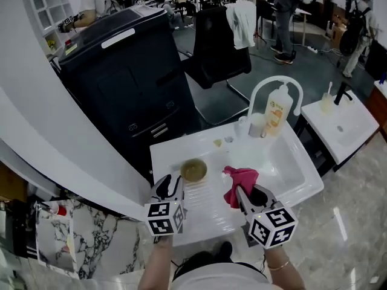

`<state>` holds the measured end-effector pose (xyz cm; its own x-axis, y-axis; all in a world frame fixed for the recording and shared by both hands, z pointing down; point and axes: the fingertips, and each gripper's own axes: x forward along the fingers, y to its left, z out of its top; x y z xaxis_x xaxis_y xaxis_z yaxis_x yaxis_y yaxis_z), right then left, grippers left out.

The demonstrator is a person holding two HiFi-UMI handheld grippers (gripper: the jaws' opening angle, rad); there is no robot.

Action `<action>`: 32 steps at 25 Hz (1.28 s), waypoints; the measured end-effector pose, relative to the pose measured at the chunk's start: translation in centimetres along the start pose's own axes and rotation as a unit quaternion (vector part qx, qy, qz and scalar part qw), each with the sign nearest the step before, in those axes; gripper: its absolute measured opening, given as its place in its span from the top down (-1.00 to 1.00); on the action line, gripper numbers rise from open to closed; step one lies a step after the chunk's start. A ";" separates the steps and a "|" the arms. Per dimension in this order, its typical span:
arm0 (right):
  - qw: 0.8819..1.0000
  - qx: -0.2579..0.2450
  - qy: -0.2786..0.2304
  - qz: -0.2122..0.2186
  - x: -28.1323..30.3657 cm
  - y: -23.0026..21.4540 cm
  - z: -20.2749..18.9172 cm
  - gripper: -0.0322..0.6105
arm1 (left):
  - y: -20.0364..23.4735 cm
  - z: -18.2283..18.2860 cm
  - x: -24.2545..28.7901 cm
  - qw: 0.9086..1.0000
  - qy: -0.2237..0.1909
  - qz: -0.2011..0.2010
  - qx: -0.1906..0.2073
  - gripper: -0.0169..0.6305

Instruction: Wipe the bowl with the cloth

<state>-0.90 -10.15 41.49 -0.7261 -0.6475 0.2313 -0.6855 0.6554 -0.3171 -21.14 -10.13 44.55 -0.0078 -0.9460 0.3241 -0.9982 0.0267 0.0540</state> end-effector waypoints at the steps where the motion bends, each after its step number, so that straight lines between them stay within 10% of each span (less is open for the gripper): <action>1: 1.000 0.000 0.002 0.004 0.2 -0.2 0.0 0.70 | 0.0 -0.1 0.3 1.000 0.002 0.004 -0.002 0.47; 32: 0.998 0.007 0.058 0.019 8.8 -2.7 -0.3 0.70 | 5.5 -8.4 11.3 0.985 0.137 0.053 -0.094 0.41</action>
<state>-5.42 -17.49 44.60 -0.7529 -0.5729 0.3240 -0.6578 0.6719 -0.3403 -26.19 -17.99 56.45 -0.0685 -0.8124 0.5791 -0.9640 0.2034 0.1713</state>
